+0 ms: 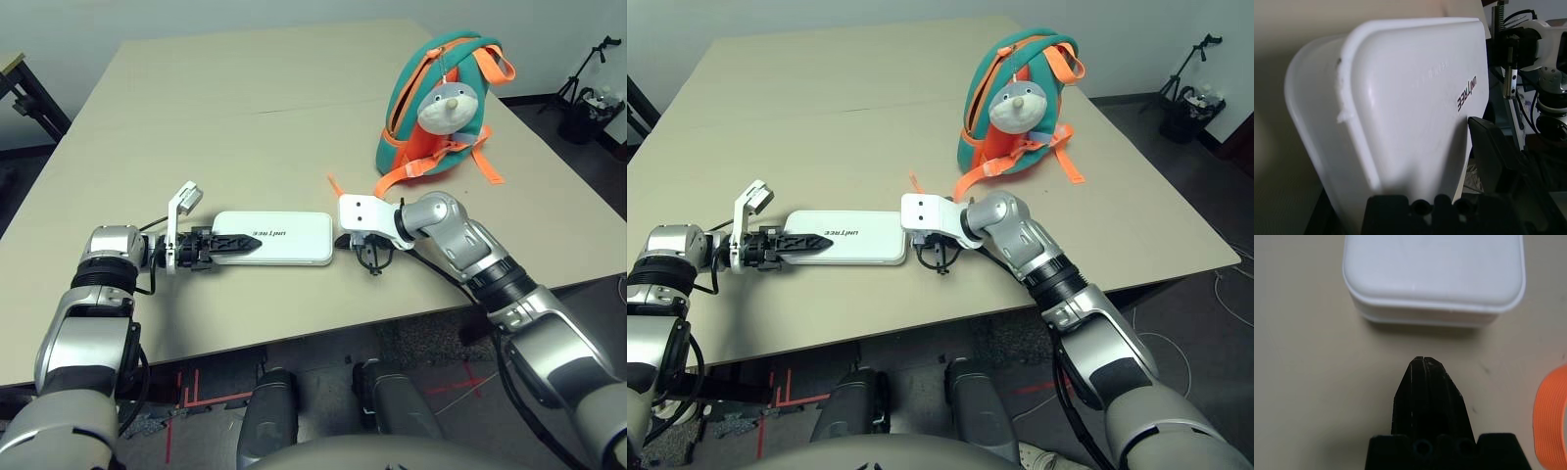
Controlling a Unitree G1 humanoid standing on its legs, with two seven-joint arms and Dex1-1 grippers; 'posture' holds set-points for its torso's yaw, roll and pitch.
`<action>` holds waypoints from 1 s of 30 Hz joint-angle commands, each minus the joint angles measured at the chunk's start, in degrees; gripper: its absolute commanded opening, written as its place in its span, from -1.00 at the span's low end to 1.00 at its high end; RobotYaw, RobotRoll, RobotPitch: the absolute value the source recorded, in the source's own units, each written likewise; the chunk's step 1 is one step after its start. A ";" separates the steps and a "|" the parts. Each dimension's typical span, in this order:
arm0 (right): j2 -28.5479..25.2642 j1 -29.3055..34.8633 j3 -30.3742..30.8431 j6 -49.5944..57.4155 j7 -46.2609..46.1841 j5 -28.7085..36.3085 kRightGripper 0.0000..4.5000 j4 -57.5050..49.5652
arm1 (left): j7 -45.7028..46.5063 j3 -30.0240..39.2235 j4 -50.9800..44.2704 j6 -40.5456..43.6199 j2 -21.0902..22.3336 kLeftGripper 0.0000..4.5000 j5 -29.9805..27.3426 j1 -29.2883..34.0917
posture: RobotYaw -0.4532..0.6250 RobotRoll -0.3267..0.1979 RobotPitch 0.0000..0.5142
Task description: Put the pencil case into the backpack and zip it.
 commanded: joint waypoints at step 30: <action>-15.08 -3.95 -32.97 6.89 -18.49 17.99 1.00 16.16 | 28.99 21.03 -21.51 -25.41 -8.85 0.41 -10.03 5.96 | -0.28 0.25 -0.78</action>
